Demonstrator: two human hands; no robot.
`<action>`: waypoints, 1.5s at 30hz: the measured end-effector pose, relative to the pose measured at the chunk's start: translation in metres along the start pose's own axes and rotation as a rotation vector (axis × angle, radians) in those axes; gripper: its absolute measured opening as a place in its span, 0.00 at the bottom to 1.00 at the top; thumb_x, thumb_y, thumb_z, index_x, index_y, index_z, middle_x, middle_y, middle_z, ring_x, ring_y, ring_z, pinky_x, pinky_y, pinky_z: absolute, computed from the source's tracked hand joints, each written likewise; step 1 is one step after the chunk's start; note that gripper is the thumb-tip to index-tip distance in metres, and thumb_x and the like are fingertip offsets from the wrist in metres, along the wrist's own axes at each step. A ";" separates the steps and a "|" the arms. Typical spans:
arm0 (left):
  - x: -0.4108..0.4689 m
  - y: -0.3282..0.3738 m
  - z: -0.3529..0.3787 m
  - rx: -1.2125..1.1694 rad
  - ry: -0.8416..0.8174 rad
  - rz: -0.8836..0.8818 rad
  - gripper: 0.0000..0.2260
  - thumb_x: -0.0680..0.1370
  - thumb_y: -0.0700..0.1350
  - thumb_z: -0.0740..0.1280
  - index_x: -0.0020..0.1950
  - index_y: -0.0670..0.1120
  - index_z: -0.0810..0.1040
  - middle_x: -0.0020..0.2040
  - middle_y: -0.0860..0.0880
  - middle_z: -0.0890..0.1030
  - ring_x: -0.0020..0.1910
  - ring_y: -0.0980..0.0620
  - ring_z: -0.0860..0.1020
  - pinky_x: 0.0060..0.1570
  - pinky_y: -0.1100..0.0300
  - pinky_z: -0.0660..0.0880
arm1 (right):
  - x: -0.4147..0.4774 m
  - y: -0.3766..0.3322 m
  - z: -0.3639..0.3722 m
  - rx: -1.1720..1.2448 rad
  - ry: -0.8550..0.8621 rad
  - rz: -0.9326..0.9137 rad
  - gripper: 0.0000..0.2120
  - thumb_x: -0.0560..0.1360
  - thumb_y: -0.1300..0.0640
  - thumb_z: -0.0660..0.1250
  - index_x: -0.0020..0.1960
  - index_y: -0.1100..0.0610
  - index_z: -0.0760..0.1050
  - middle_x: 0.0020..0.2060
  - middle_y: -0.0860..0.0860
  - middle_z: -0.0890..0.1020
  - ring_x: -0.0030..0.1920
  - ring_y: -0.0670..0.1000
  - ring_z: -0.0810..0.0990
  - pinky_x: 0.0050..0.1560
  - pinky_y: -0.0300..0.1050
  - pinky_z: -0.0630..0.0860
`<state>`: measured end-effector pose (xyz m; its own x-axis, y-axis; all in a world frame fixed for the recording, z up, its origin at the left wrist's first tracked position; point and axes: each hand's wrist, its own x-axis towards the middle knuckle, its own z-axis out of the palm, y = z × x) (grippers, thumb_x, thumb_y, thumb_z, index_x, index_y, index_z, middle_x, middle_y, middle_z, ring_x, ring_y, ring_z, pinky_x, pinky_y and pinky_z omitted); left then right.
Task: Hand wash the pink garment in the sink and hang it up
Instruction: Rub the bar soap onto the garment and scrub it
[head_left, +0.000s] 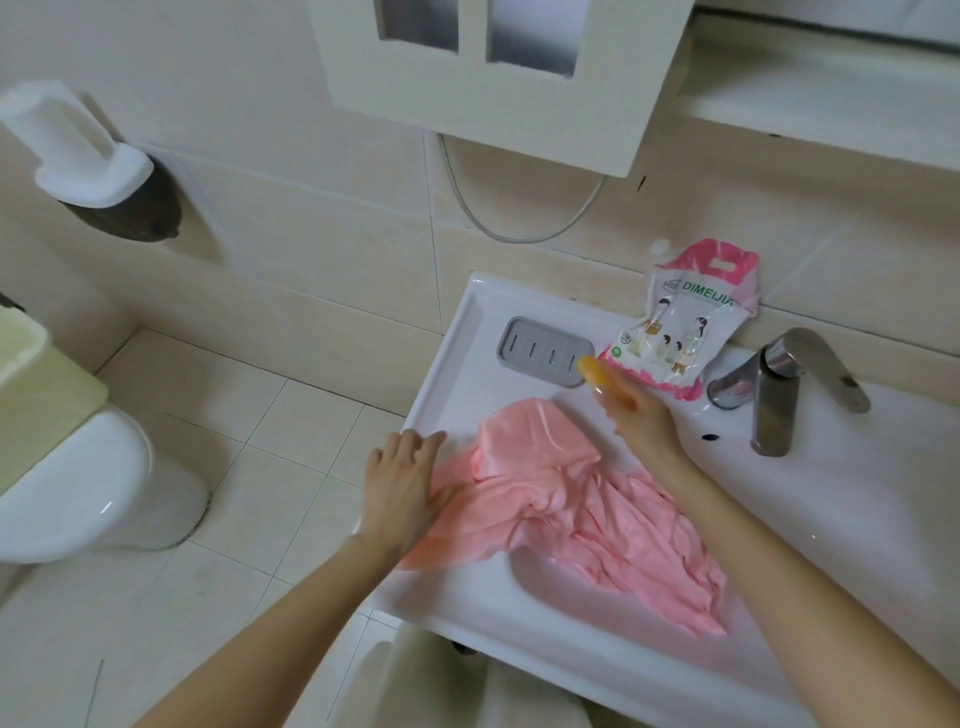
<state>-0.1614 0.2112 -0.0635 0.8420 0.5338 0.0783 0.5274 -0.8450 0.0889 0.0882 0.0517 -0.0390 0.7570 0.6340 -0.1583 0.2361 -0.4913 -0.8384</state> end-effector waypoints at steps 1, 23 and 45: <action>0.012 0.011 0.002 -0.018 -0.048 -0.038 0.25 0.68 0.63 0.63 0.56 0.47 0.78 0.43 0.48 0.79 0.38 0.45 0.77 0.33 0.55 0.72 | 0.013 -0.007 0.006 -0.021 -0.061 -0.031 0.14 0.73 0.35 0.59 0.58 0.26 0.70 0.61 0.38 0.78 0.61 0.44 0.76 0.63 0.55 0.73; -0.059 0.004 0.040 -0.179 0.256 0.253 0.09 0.70 0.40 0.60 0.40 0.49 0.80 0.36 0.50 0.79 0.40 0.48 0.67 0.37 0.55 0.57 | -0.048 0.060 0.044 -0.923 -0.069 -0.299 0.23 0.75 0.43 0.61 0.70 0.38 0.65 0.63 0.53 0.76 0.47 0.58 0.79 0.47 0.51 0.75; -0.045 -0.001 0.014 -0.306 0.166 -0.125 0.05 0.68 0.42 0.64 0.41 0.49 0.78 0.40 0.57 0.81 0.43 0.53 0.72 0.42 0.58 0.63 | 0.099 0.010 0.029 -0.702 -0.059 -0.263 0.29 0.74 0.54 0.68 0.73 0.45 0.64 0.58 0.59 0.70 0.60 0.62 0.66 0.67 0.53 0.61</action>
<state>-0.1986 0.1877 -0.0814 0.7298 0.6520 0.2057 0.5458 -0.7368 0.3991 0.1477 0.1271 -0.0785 0.5927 0.8043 -0.0426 0.7526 -0.5720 -0.3262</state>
